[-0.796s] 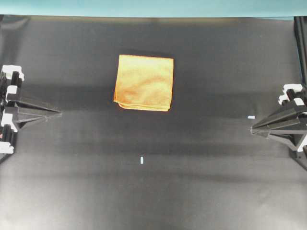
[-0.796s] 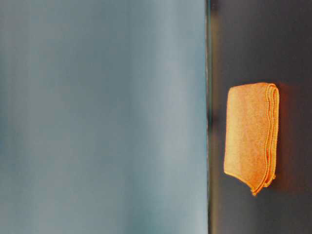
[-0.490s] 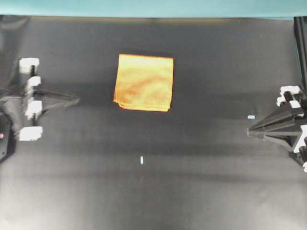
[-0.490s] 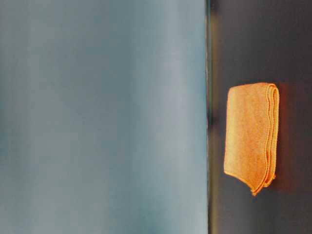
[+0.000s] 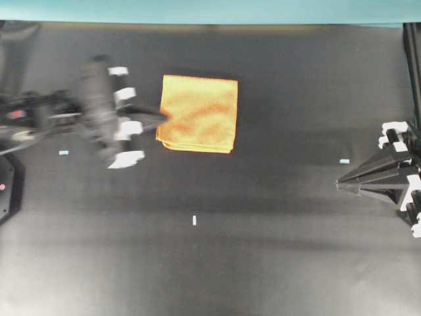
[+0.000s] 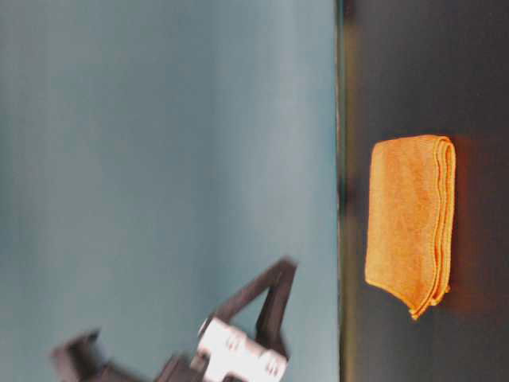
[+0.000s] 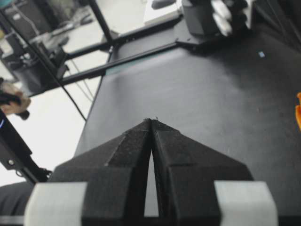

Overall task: Push an orange cloth with the left arm to wipe the desk.
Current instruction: 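Move the left gripper rightward toward the folded orange cloth, then lower the left gripper onto the orange cloth's left edge and press down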

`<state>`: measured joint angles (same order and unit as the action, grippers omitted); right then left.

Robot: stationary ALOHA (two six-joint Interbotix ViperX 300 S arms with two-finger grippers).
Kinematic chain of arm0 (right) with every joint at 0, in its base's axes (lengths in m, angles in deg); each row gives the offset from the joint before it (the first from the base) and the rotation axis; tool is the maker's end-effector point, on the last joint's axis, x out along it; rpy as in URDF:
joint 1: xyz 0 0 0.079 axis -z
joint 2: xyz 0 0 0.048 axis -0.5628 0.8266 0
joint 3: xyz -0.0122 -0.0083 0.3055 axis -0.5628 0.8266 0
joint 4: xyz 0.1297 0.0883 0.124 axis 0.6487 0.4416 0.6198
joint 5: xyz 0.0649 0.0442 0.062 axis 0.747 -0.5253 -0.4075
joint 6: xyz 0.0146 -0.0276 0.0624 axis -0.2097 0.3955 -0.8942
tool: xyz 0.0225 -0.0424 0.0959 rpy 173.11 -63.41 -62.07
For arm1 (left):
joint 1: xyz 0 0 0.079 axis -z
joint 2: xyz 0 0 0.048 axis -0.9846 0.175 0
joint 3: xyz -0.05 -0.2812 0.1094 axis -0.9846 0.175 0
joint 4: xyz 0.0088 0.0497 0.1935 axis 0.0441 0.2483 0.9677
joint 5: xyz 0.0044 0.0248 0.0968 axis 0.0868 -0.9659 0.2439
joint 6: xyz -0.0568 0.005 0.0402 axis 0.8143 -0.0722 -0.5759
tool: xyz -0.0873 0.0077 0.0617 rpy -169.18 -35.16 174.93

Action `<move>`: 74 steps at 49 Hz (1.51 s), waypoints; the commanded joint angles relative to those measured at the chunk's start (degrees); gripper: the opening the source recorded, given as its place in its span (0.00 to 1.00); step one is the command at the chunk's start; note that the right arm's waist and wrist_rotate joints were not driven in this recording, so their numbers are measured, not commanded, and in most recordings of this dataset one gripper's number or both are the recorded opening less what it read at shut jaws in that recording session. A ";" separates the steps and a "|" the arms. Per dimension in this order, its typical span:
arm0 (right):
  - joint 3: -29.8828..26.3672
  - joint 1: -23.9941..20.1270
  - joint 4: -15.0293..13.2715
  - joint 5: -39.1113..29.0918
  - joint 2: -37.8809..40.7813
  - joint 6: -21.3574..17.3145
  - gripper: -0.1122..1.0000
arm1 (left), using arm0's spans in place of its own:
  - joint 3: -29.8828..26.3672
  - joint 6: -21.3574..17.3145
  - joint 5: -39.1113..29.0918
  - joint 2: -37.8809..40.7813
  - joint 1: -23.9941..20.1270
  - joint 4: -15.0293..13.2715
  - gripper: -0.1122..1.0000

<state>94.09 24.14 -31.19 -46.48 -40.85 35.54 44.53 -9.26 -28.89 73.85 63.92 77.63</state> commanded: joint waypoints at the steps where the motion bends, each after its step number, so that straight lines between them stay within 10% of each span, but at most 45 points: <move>1: -0.09 0.00 0.09 -0.35 -0.26 0.00 0.10 | -4.66 -0.09 1.05 4.75 -1.23 0.18 0.43; 12: 0.79 -0.09 0.00 -1.49 -1.93 0.00 0.10 | -10.28 0.88 1.05 13.62 -3.96 0.18 0.89; 38: 1.85 0.00 0.09 -2.11 -3.60 -0.09 0.10 | -12.74 5.01 0.62 22.94 -8.35 0.18 0.86; 74: 2.90 0.00 0.09 -2.20 -3.69 0.00 0.10 | -5.54 5.19 0.35 21.53 0.26 0.18 0.86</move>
<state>97.26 24.05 -31.19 -48.94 -44.80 35.45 38.20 -3.98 -28.72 96.43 62.25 77.63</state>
